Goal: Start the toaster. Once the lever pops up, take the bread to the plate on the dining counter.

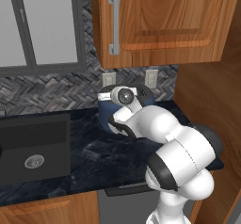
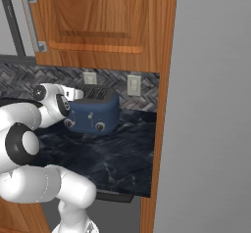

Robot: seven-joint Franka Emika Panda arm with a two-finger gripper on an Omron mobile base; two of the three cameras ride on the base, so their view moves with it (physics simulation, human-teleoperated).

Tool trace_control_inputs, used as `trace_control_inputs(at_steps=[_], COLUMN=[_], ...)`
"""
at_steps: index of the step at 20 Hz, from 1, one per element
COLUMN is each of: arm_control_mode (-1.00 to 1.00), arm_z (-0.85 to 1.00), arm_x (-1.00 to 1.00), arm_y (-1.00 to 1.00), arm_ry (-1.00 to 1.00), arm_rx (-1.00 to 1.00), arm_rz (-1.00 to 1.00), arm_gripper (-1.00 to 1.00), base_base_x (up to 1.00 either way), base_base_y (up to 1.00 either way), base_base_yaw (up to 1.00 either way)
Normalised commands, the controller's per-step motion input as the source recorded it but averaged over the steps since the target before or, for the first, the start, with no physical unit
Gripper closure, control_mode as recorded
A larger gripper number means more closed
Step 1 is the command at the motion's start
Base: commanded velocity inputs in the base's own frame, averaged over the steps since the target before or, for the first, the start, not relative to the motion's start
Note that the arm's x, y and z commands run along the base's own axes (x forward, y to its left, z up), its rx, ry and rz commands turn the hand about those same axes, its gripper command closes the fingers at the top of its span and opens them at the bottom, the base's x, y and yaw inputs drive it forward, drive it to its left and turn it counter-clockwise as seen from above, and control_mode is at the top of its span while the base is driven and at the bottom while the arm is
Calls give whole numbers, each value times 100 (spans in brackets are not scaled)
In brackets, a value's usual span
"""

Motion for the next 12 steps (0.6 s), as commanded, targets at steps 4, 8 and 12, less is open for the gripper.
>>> trace_control_inputs(at_steps=[4, 8, 12], arm_control_mode=[-100, -100, -100], arm_z=[0, 0, 0], arm_x=[0, 0, 0], arm_y=[0, 0, 0], arm_ry=[0, 0, 0], arm_rx=[0, 0, 0], arm_rz=[0, 0, 0], arm_gripper=[-100, -100, -100], base_base_x=[0, 0, 0], base_base_y=[0, 0, 0], base_base_yaw=[0, 0, 0])
